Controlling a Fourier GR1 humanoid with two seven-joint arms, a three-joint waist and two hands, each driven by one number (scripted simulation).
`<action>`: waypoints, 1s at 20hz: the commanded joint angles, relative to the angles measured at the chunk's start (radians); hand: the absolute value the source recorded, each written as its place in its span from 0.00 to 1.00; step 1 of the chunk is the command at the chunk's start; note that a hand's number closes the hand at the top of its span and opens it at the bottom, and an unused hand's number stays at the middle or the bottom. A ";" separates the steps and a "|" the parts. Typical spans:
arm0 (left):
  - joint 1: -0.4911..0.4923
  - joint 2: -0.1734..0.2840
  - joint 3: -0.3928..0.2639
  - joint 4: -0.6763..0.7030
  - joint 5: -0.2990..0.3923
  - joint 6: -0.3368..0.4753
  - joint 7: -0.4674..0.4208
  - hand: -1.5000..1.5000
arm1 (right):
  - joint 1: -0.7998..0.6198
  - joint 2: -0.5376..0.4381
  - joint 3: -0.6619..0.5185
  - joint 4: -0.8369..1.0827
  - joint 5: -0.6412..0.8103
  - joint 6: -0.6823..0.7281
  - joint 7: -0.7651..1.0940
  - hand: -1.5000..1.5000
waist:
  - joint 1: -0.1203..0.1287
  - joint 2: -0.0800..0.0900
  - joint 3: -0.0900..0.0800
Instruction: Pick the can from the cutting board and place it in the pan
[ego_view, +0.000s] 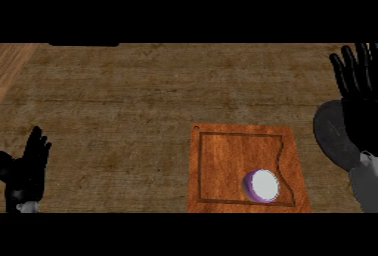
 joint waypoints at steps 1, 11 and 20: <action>-0.037 0.006 -0.038 -0.045 -0.032 -0.021 0.035 0.50 | -0.028 0.005 0.045 0.084 0.038 0.006 0.063 0.00 | -0.016 -0.008 -0.006; -0.183 0.062 -0.252 -0.171 -0.083 -0.252 0.045 0.50 | 0.113 -0.171 0.298 0.270 0.552 -0.212 0.302 1.00 | -0.040 -0.011 -0.007; -0.225 0.062 -0.225 -0.186 -0.066 -0.316 0.099 0.50 | 0.161 -0.242 0.459 0.094 0.693 -0.074 0.585 0.00 | -0.019 -0.012 -0.008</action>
